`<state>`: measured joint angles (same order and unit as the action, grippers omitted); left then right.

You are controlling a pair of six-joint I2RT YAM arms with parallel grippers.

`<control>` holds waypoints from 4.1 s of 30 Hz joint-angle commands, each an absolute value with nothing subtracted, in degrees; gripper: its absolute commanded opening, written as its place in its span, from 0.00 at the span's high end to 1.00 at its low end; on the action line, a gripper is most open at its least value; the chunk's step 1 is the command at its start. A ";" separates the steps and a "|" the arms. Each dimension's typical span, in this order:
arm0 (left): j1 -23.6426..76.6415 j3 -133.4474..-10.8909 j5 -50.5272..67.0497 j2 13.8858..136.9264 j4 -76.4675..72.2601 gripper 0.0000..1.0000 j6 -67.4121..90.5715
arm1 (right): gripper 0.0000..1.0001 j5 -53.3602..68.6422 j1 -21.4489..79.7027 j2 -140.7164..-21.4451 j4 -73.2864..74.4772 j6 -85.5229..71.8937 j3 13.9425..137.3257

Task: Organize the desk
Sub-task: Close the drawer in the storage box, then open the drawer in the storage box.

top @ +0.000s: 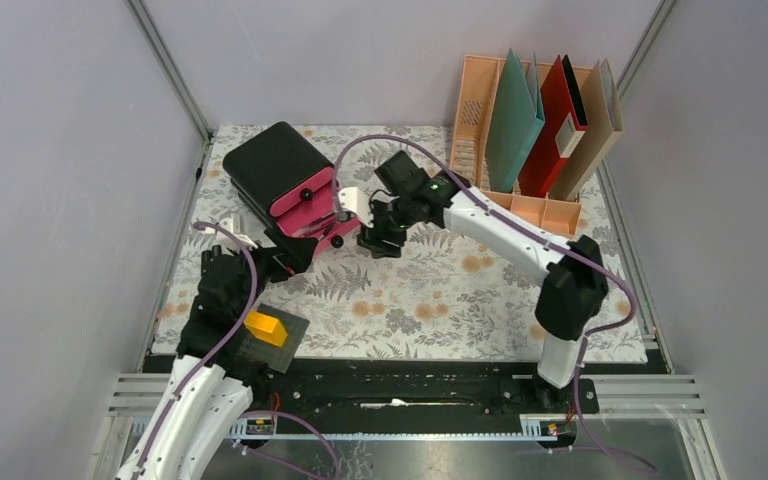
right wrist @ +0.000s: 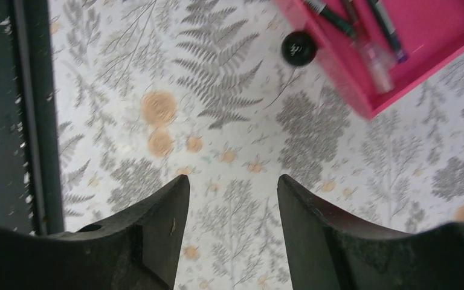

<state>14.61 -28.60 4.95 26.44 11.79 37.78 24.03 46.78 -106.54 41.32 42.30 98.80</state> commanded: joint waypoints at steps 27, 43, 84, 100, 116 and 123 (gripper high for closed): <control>45.70 -33.93 -46.30 74.61 -5.10 0.30 52.86 | 0.36 39.34 34.53 -90.73 36.41 39.90 76.35; 38.86 -42.34 -47.65 89.76 -13.28 0.58 47.46 | 0.36 40.23 33.27 -90.05 36.29 39.90 75.94; 26.89 -40.86 -34.02 86.47 -26.43 0.31 30.34 | 0.35 41.75 31.72 -89.63 36.40 40.17 75.06; 31.03 -47.59 -44.91 97.93 -15.04 0.30 40.38 | 0.35 41.75 31.54 -89.47 36.39 40.34 74.81; 28.72 -55.63 -48.65 105.24 -6.86 0.32 42.45 | 0.35 41.83 31.17 -89.20 36.40 40.52 74.72; 28.31 -56.60 -49.90 106.57 -5.56 0.34 43.14 | 0.35 41.93 31.18 -89.22 36.39 40.47 74.79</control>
<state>28.73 -53.98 -47.55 105.23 -6.11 42.09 40.16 31.66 -91.96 36.93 40.01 74.91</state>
